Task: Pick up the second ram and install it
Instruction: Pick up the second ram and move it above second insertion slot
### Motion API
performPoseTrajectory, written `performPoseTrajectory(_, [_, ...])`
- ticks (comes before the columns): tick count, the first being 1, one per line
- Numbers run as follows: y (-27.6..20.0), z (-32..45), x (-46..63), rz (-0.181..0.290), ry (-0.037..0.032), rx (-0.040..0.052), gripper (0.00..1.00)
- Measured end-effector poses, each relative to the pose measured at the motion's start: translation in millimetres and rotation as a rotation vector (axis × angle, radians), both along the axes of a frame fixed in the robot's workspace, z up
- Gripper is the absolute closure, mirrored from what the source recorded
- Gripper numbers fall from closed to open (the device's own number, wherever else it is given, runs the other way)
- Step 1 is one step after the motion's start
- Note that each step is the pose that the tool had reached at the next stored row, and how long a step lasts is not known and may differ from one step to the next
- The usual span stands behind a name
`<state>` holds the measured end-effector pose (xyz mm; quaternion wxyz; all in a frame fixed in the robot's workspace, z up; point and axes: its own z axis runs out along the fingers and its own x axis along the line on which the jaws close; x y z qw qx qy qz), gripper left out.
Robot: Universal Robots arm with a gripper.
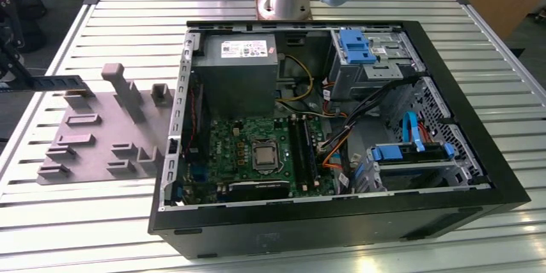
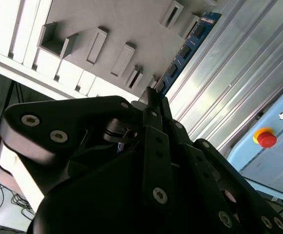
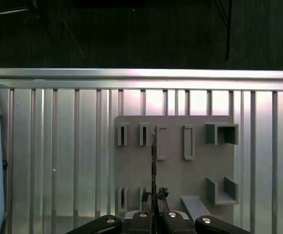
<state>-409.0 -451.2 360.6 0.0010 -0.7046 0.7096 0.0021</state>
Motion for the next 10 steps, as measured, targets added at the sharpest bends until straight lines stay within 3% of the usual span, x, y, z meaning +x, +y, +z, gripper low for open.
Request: performPoseTrajectory(10, [1.0, 9.5, 0.0, 0.000, 0.0001, -0.0012, 0.86])
